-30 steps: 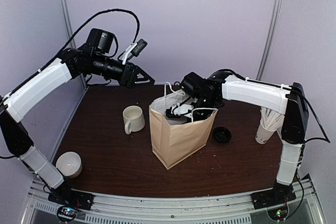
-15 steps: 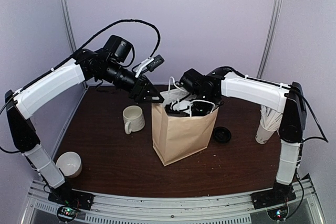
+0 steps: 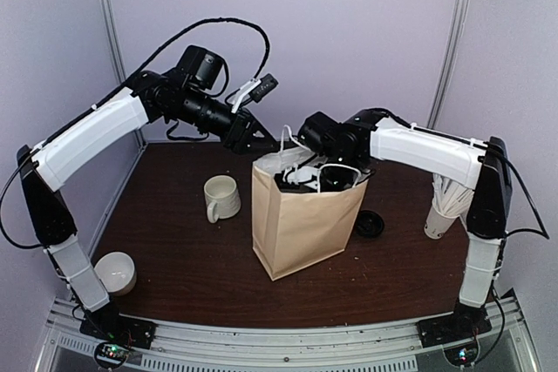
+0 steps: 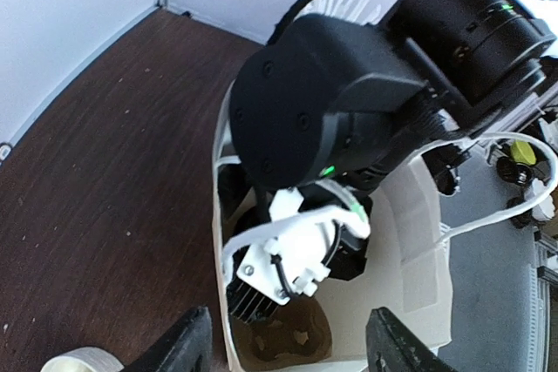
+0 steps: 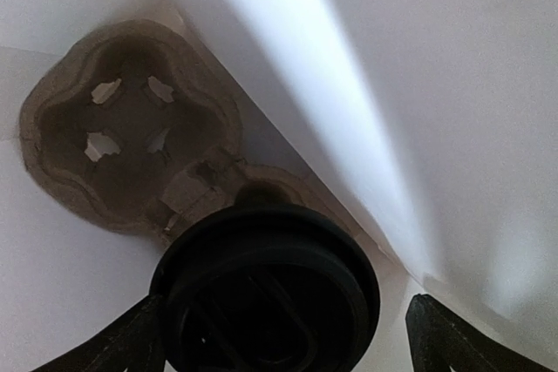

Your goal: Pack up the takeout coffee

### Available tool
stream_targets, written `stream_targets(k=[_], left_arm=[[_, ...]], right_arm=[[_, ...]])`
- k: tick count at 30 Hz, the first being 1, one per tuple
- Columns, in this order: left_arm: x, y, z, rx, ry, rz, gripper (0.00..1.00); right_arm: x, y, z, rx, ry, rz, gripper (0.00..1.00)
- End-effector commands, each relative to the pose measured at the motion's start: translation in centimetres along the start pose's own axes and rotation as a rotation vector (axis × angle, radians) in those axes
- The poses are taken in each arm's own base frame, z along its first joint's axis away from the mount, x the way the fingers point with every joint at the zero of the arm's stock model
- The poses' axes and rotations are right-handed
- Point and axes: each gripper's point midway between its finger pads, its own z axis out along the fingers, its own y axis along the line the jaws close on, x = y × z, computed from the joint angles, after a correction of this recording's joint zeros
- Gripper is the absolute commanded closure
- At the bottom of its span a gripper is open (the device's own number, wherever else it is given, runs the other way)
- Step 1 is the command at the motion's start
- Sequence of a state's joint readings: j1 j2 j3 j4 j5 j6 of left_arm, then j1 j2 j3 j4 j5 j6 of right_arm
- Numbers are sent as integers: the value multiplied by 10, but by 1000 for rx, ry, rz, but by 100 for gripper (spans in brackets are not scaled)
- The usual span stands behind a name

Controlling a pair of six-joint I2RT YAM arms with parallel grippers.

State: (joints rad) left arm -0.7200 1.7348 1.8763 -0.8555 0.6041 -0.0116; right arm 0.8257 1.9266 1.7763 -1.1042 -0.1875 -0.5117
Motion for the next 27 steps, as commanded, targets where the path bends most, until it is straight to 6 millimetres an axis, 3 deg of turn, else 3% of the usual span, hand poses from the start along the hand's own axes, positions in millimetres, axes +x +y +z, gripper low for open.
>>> stream_targets(k=[1,8,16,23,27], left_arm=[[-36,-36,-23,133,-151,107,36],[-20,6,-13,-71,-35,80,32],[-13,15,10,-27,2,24,33],[-8,26,21,-51,26,1,41],[3,37,23,-102,64,-13,46]], right_arm=[[-14,1,-37,34,-82,-17,1],[-26,9,-54,-10,-138,-38,1],[-32,5,-59,8,-151,-40,1],[-35,8,-57,-17,-149,-45,16],[-37,11,-61,-32,-163,-45,17]])
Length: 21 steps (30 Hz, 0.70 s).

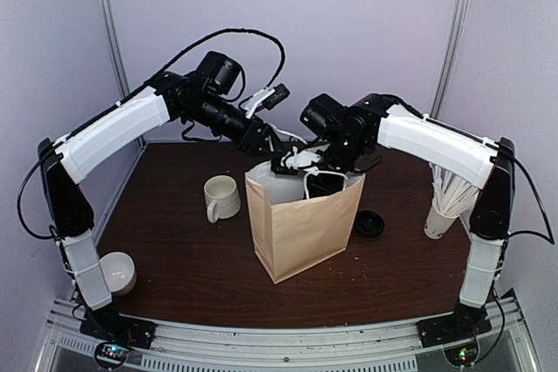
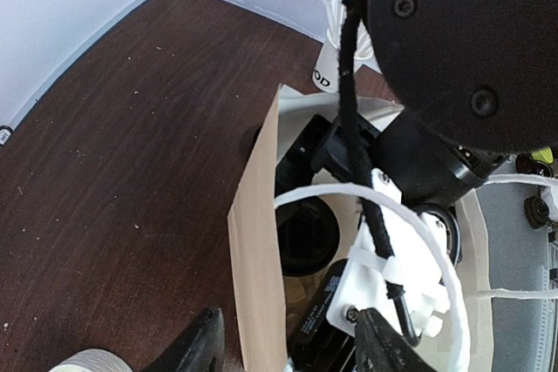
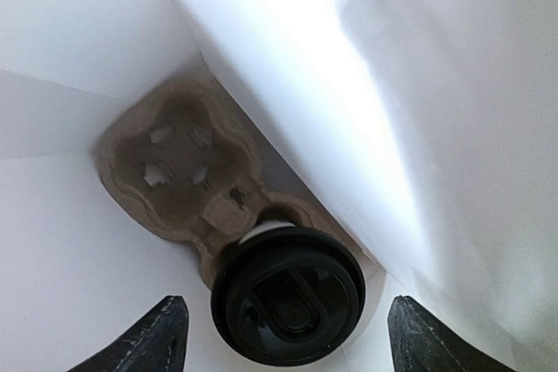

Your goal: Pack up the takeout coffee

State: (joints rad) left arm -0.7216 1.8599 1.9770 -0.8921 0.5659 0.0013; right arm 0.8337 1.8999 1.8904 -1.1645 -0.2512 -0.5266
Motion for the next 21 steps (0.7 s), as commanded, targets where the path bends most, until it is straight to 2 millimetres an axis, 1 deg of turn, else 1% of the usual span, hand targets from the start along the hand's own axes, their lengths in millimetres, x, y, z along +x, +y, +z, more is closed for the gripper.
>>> stream_targets(k=[1,4,5,7,9,14,16,18,20,21], left_arm=[[0,13,-5,-79,11,3,47],[3,14,-7,-97,17,3,48],[4,13,-9,-99,16,7,48],[5,12,-11,-97,19,11,47],[4,8,-15,-91,14,15,43],[2,0,-24,-78,-7,29,42],[-2,-6,-28,-62,-30,46,41],[-6,-11,-35,-56,-53,60,38],[-8,-16,-39,-44,-63,70,35],[-8,-18,-40,-39,-63,70,34]], right_arm=[[-14,7,-22,-20,-67,-19,14],[-15,13,-33,-43,-83,-56,3],[-16,15,-36,-55,-92,-67,1],[-17,18,-42,-90,-109,-75,1],[-23,22,-51,-135,-148,-67,1],[-32,34,-70,-230,-224,-78,13],[-33,37,-76,-243,-236,-94,15],[-35,38,-84,-245,-250,-113,15],[-36,39,-93,-241,-265,-136,10],[-36,36,-99,-232,-273,-141,8]])
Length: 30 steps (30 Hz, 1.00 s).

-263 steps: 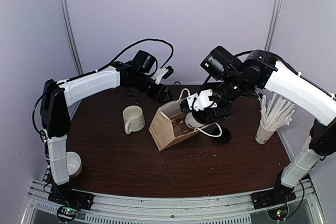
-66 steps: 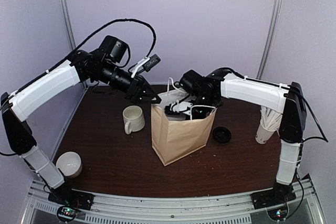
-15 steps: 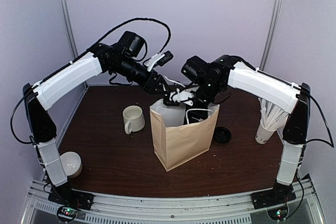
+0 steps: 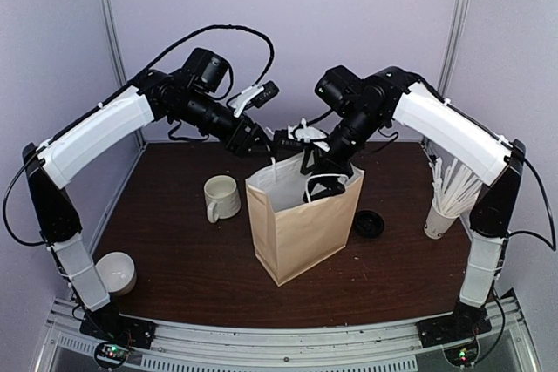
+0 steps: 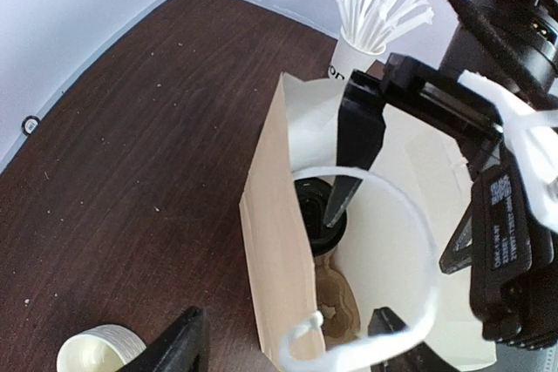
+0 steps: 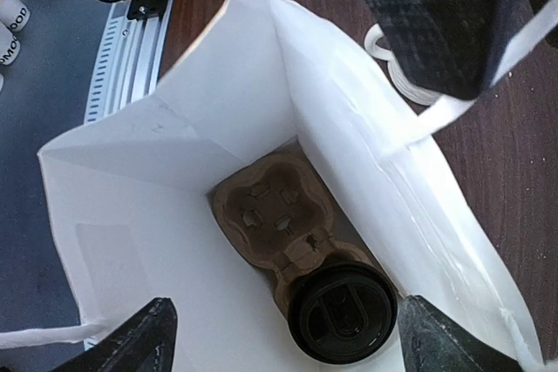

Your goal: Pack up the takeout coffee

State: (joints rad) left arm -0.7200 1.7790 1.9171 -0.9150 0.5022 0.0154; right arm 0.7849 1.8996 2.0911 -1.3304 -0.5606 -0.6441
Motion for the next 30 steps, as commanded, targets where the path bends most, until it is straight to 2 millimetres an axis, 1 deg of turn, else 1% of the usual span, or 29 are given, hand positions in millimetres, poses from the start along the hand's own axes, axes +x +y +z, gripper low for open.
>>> stream_targets(k=[1,5,7,11,15,18,20,22,24,27,29,30], left_arm=[[-15,-15,-21,30,-72,53,33],[-7,-13,-16,31,-42,24,33],[-3,-12,-13,31,-28,1,34],[3,-20,-3,66,7,-9,34],[4,-23,13,78,32,-3,34],[-1,-33,21,143,28,1,36],[-5,-33,23,132,24,11,37],[-8,-26,17,67,18,-18,37],[-7,-17,5,-24,18,-28,37],[3,-3,-18,-163,42,-47,35],[13,-5,-26,-178,67,-72,34],[16,-12,-28,-151,78,-80,34]], right_arm=[[-15,16,-39,-19,-80,-69,6],[-20,18,-71,-65,-170,-81,4],[-15,19,-85,-79,-192,-82,3],[1,7,-109,-25,-209,-46,2],[12,-5,-124,23,-229,4,2],[12,-3,-124,10,-241,16,2],[10,-2,-125,4,-250,19,2],[12,-3,-126,16,-243,20,2],[14,-5,-128,37,-239,21,3],[17,-9,-132,48,-245,36,3],[19,-13,-133,57,-248,47,3],[20,-15,-133,63,-246,54,3]])
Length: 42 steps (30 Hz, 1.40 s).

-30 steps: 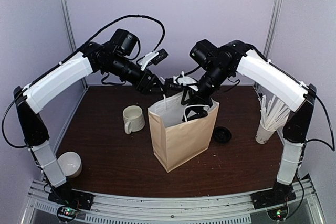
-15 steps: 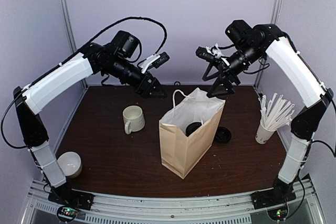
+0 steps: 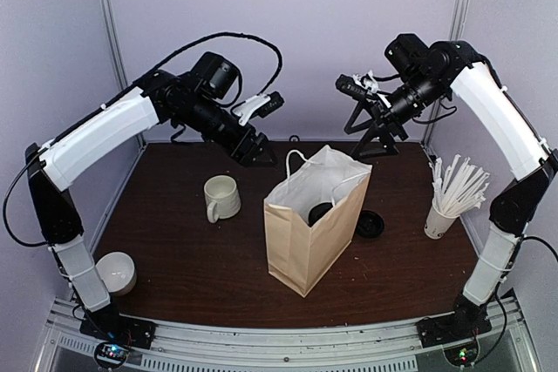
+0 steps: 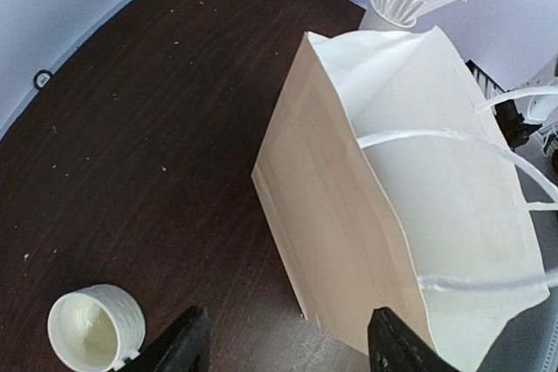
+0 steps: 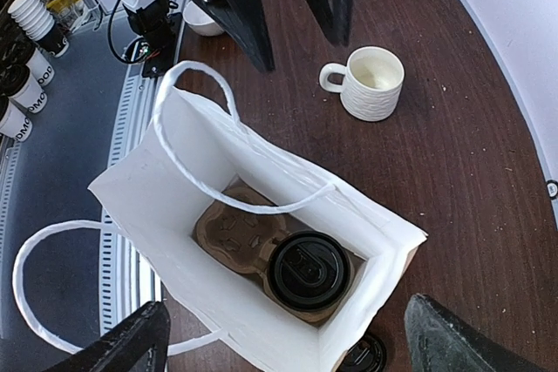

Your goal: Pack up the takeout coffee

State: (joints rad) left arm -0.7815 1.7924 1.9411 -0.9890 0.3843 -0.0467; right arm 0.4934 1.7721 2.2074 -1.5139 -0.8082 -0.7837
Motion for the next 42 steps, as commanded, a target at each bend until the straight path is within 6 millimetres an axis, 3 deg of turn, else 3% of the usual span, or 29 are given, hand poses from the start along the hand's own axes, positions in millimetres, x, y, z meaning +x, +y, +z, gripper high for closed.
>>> stream_targets(k=[1,3,6,14,17,18,24,26,29,33,38,42], left_arm=[[7,-11,-38,-34,-3,-32,34],[6,-35,-37,52,-6,-8,34],[-2,-52,-30,95,-24,39,34],[-17,-57,-9,166,-19,39,36],[-25,-47,-3,115,-26,31,42],[-27,-43,0,95,-26,31,45],[-40,-26,5,30,-40,36,90],[-41,-17,5,-10,-33,62,100],[-45,1,6,-57,-44,71,100],[-66,15,0,-72,-108,75,100],[-85,6,-5,-34,-183,114,100],[-80,-1,1,20,-171,112,100]], right_arm=[[-1,-3,-12,39,-21,9,3],[2,-9,-15,65,-15,24,3],[6,-13,-21,81,-22,47,3],[19,-19,-21,135,11,67,3],[23,-22,-19,145,22,75,3],[23,-22,-19,146,21,75,3],[21,-24,-19,153,19,72,4],[22,-25,-19,156,22,72,4],[24,-27,-17,157,26,75,4],[24,-30,-16,164,31,79,5],[24,-38,-16,198,28,102,5],[27,-41,-14,203,36,112,5]])
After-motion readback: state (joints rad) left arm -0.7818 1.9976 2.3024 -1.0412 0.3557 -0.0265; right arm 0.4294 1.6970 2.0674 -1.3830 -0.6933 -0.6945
